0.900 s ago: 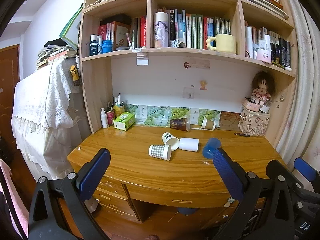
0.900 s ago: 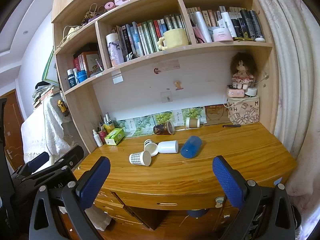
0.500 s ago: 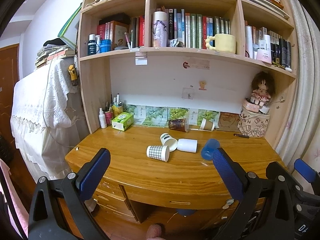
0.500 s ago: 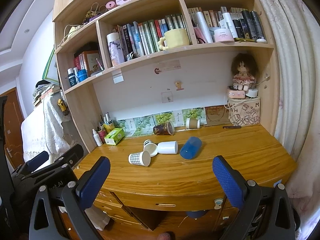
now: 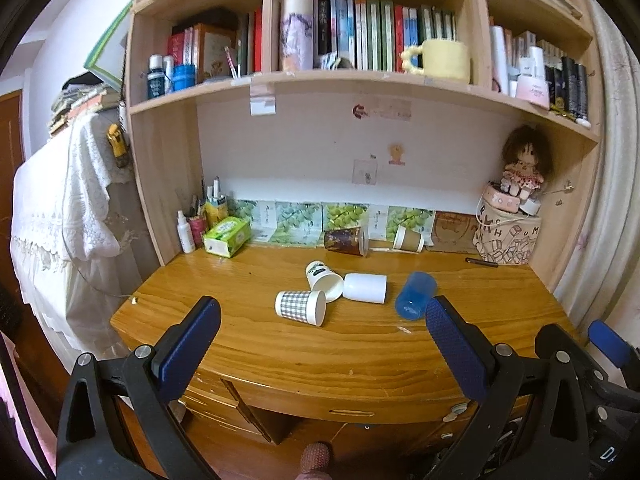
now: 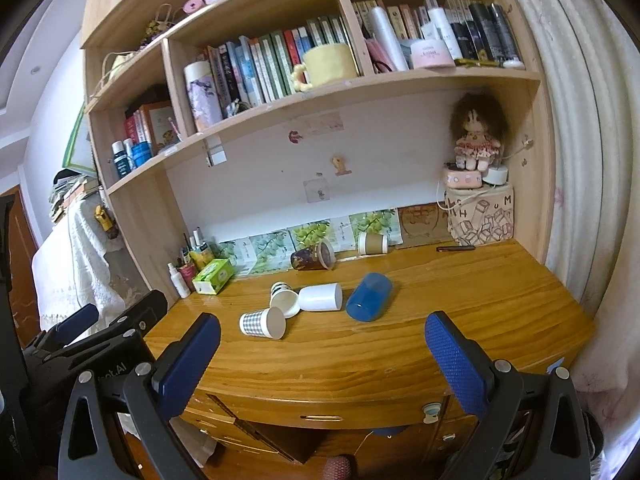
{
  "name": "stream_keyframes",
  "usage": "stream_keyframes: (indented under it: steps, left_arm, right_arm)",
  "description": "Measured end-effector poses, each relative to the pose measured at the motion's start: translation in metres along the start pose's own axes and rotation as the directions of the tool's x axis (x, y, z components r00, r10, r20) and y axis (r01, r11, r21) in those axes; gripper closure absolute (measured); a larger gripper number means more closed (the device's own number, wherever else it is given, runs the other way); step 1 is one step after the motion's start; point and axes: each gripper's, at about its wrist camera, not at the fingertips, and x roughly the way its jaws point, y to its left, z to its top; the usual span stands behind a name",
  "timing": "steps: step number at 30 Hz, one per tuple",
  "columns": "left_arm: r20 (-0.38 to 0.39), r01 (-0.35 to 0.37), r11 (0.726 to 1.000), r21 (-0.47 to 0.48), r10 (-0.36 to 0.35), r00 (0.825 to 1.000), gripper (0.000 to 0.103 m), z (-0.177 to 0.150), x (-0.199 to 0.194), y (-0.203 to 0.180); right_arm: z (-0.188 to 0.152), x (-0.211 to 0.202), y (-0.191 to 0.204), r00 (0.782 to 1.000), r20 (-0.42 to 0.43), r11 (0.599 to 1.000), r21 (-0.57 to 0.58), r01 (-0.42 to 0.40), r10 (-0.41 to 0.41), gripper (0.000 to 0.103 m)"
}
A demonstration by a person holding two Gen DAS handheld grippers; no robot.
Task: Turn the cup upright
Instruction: 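Move the left gripper toward the tall brown printed cup lying sideways, then lower the left gripper around the brown cup's body and close it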
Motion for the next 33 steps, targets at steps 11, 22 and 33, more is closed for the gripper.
stream_keyframes:
  steps: [11,22,33]
  left_arm:
    - [-0.160,0.023,1.000,-0.008,-0.024,0.987,0.001,0.029,0.093,-0.009]
    - [-0.291,0.086,0.985,0.151,-0.039,0.956,0.001,0.064,0.176,-0.019]
    - [-0.261,0.123,0.896,0.427,-0.008,0.965,0.001,0.089,0.243,-0.032]
  right_arm:
    - [0.023,0.068,-0.023,0.995,-0.094,0.997,0.061,0.043,-0.038,0.001]
    - [0.049,0.150,-0.038,0.976,-0.213,0.974,0.206,0.091,-0.046,0.001]
    - [0.064,0.235,-0.045,0.943,-0.333,0.940,0.321,0.112,0.001,0.001]
